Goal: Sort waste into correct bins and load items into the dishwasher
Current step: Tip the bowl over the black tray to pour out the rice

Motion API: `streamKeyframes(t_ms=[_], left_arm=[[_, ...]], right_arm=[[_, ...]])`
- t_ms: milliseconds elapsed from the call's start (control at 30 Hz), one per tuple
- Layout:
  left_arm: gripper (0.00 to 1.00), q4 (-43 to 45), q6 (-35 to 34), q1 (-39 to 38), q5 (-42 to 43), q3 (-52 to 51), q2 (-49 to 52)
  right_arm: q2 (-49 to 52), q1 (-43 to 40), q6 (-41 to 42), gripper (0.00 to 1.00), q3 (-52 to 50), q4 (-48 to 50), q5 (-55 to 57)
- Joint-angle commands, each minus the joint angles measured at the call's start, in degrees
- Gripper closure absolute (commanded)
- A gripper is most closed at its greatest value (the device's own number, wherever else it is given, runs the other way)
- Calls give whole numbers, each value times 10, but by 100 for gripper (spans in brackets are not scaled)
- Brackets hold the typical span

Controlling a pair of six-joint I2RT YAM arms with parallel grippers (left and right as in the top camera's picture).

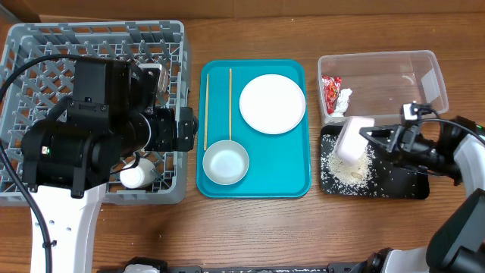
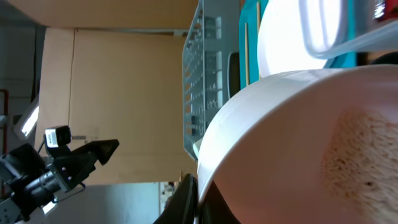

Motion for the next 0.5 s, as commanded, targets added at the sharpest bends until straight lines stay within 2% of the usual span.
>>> streamKeyframes(t_ms=[0, 67, 167, 200, 233, 267, 300, 367, 433, 467], left_arm=[[0, 1, -2, 2, -3, 7, 2], [0, 1, -2, 2, -3, 7, 2], [0, 1, -2, 2, -3, 7, 2], [0, 1, -2, 2, -3, 7, 2], [0, 1, -2, 2, -3, 7, 2], [0, 1, -2, 2, -3, 7, 2], [0, 1, -2, 2, -3, 7, 2], [0, 1, -2, 2, -3, 7, 2], [0, 1, -2, 2, -3, 7, 2], [0, 1, -2, 2, -3, 7, 2]], right_arm=[[1, -20, -75, 96, 0, -22, 1], [1, -21, -146, 96, 0, -60, 3], [1, -21, -162, 96, 0, -66, 9], [4, -24, -111, 96, 0, -56, 6], [5, -24, -100, 96, 0, -74, -15], [3, -24, -159, 96, 0, -112, -40], [4, -24, -183, 96, 0, -119, -40], [6, -26, -147, 96, 0, -110, -19], [3, -26, -211, 96, 0, -131, -18], [6, -28, -209, 96, 0, -127, -10]])
